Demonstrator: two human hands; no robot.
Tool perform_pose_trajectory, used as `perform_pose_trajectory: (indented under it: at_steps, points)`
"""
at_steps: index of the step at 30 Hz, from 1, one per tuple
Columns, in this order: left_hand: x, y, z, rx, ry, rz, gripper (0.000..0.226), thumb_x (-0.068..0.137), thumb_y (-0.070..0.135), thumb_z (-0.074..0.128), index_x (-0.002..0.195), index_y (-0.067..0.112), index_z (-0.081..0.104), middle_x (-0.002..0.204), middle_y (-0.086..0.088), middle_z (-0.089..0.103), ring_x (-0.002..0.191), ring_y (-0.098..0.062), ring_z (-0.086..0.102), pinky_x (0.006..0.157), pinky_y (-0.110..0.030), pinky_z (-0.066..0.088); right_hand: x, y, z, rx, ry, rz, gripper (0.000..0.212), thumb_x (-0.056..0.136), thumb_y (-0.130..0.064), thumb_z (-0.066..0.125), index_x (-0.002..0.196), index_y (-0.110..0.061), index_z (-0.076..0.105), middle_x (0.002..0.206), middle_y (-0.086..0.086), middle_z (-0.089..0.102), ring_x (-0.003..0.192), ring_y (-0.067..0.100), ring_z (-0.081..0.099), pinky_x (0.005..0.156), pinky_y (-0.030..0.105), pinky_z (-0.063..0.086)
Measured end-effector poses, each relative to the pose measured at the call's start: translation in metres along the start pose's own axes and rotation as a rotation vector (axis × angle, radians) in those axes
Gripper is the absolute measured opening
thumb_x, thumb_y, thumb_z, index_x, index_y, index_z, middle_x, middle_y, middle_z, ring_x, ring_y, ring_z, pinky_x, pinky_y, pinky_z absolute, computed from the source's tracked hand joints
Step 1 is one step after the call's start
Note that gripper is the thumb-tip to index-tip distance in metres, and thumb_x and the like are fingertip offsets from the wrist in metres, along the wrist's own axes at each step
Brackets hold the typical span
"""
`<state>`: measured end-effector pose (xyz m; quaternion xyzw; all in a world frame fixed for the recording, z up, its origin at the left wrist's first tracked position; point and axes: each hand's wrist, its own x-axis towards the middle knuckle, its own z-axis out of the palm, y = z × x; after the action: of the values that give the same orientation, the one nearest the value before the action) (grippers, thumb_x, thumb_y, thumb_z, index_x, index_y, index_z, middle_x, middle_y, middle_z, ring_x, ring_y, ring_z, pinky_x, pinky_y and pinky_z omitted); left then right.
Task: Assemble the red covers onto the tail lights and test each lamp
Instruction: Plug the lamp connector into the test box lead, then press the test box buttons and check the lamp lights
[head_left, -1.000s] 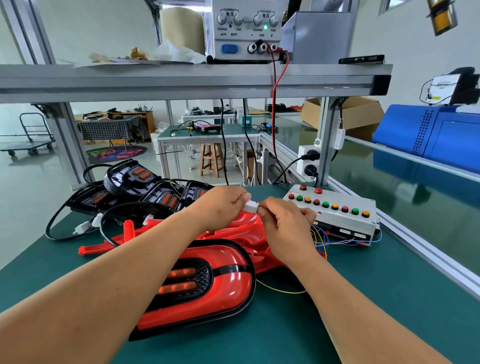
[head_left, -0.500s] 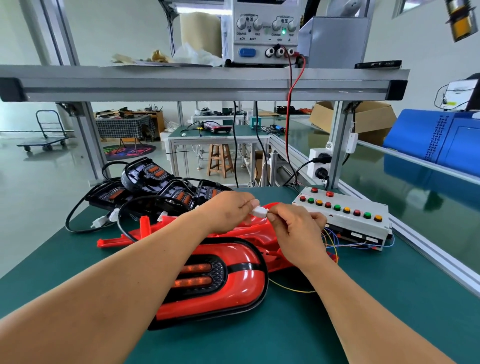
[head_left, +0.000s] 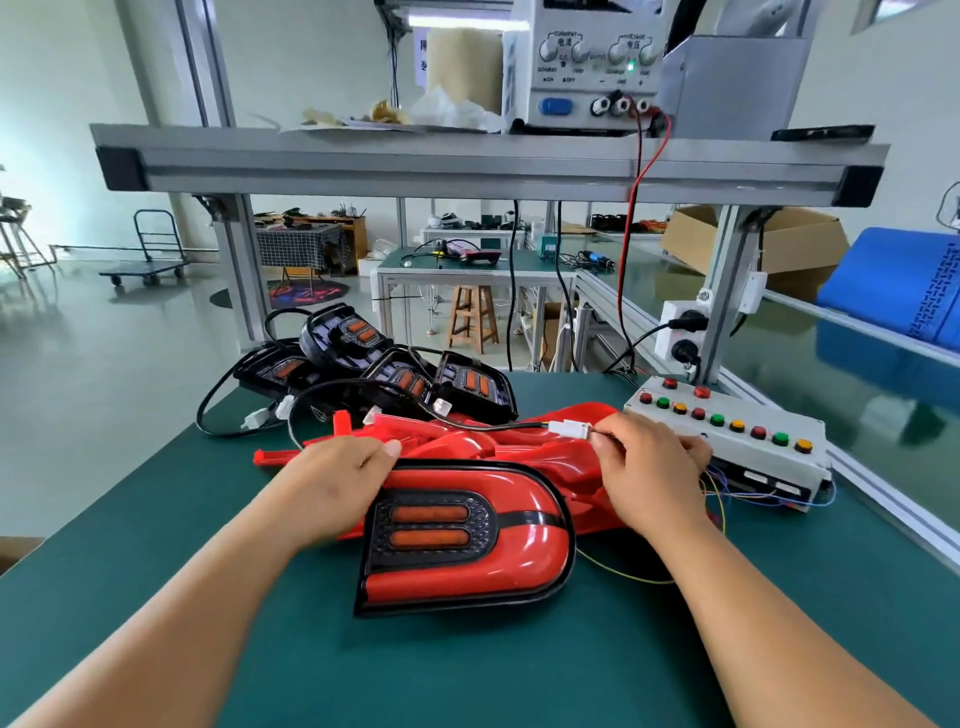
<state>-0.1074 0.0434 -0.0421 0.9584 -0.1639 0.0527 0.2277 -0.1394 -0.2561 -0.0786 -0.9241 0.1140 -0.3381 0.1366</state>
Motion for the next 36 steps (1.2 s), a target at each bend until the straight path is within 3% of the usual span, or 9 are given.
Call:
perform_pose_trajectory:
  at_steps: [3, 5, 7, 10, 13, 17, 20, 23, 36]
  points:
    - [-0.004, 0.001, 0.002, -0.007, -0.012, 0.057, 0.034, 0.102, 0.039, 0.034, 0.092, 0.019, 0.06, 0.087, 0.002, 0.064, 0.086, -0.018, 0.057, 0.08, -0.034, 0.046, 0.0, 0.002, 0.0, -0.035, -0.003, 0.026, 0.013, 0.095, -0.031, 0.055, 0.089, -0.035, 0.066, 0.08, -0.017, 0.053, 0.086, 0.011, 0.053, 0.07, 0.03, 0.008]
    - [-0.003, 0.001, 0.006, -0.177, 0.027, 0.023, 0.024, 0.101, 0.031, 0.042, 0.096, 0.027, 0.065, 0.082, 0.002, 0.066, 0.079, -0.019, 0.06, 0.075, -0.034, 0.051, 0.001, 0.007, 0.0, -0.065, -0.014, 0.047, 0.014, 0.095, -0.033, 0.055, 0.094, -0.033, 0.069, 0.082, -0.016, 0.052, 0.094, 0.012, 0.056, 0.07, 0.03, 0.008]
    - [0.001, 0.003, 0.012, -0.283, 0.073, -0.01, 0.024, 0.099, 0.023, 0.047, 0.09, 0.033, 0.066, 0.08, 0.005, 0.067, 0.076, -0.018, 0.061, 0.069, -0.028, 0.05, 0.005, 0.01, -0.002, -0.098, -0.043, 0.074, 0.016, 0.096, -0.036, 0.053, 0.098, -0.031, 0.068, 0.087, -0.013, 0.057, 0.098, 0.014, 0.057, 0.072, 0.031, 0.01]
    - [0.008, 0.004, 0.019, -0.277, 0.101, -0.004, 0.026, 0.099, 0.02, 0.049, 0.086, 0.036, 0.065, 0.084, 0.012, 0.066, 0.08, -0.008, 0.058, 0.064, -0.01, 0.037, 0.015, 0.013, -0.003, -0.164, -0.1, 0.105, 0.022, 0.098, -0.04, 0.049, 0.102, -0.028, 0.067, 0.103, -0.006, 0.063, 0.106, 0.02, 0.056, 0.085, 0.037, 0.026]
    - [0.01, 0.006, 0.023, -0.304, 0.116, -0.033, 0.025, 0.099, 0.022, 0.048, 0.088, 0.034, 0.067, 0.084, 0.01, 0.068, 0.077, -0.01, 0.059, 0.06, -0.007, 0.035, 0.023, 0.02, -0.001, -0.246, -0.193, 0.087, 0.03, 0.099, -0.044, 0.043, 0.111, -0.026, 0.063, 0.116, -0.003, 0.057, 0.115, 0.02, 0.05, 0.097, 0.042, 0.032]
    - [0.01, 0.008, 0.024, -0.321, 0.122, -0.042, 0.026, 0.1, 0.022, 0.047, 0.086, 0.036, 0.064, 0.088, 0.008, 0.067, 0.081, -0.014, 0.06, 0.064, -0.017, 0.042, 0.035, 0.031, 0.001, -0.338, -0.34, 0.072, 0.043, 0.101, -0.05, 0.031, 0.127, -0.026, 0.056, 0.141, -0.002, 0.044, 0.131, 0.018, 0.041, 0.11, 0.046, 0.021]
    - [0.01, 0.008, 0.025, -0.331, 0.125, -0.055, 0.026, 0.1, 0.022, 0.047, 0.086, 0.034, 0.065, 0.093, 0.008, 0.067, 0.089, -0.014, 0.058, 0.074, -0.026, 0.041, 0.045, 0.035, 0.005, -0.387, -0.458, 0.087, 0.056, 0.101, -0.052, 0.02, 0.143, -0.023, 0.041, 0.159, 0.003, 0.025, 0.147, 0.019, 0.019, 0.116, 0.049, 0.009]
    - [0.01, 0.006, 0.025, -0.338, 0.107, -0.073, 0.025, 0.1, 0.024, 0.045, 0.089, 0.034, 0.065, 0.09, -0.002, 0.072, 0.088, -0.023, 0.064, 0.077, -0.032, 0.05, 0.052, 0.035, 0.009, -0.43, -0.537, 0.088, 0.062, 0.102, -0.052, 0.012, 0.151, -0.019, 0.03, 0.165, 0.004, 0.009, 0.151, 0.018, 0.003, 0.118, 0.049, 0.003]
    - [0.012, 0.002, 0.028, -0.354, 0.11, -0.043, 0.026, 0.101, 0.025, 0.044, 0.085, 0.036, 0.062, 0.078, -0.003, 0.07, 0.073, -0.025, 0.064, 0.056, -0.019, 0.044, 0.055, 0.031, 0.011, -0.502, -0.547, 0.085, 0.062, 0.103, -0.049, 0.01, 0.153, -0.015, 0.024, 0.165, 0.003, 0.005, 0.151, 0.018, -0.004, 0.117, 0.052, 0.003]
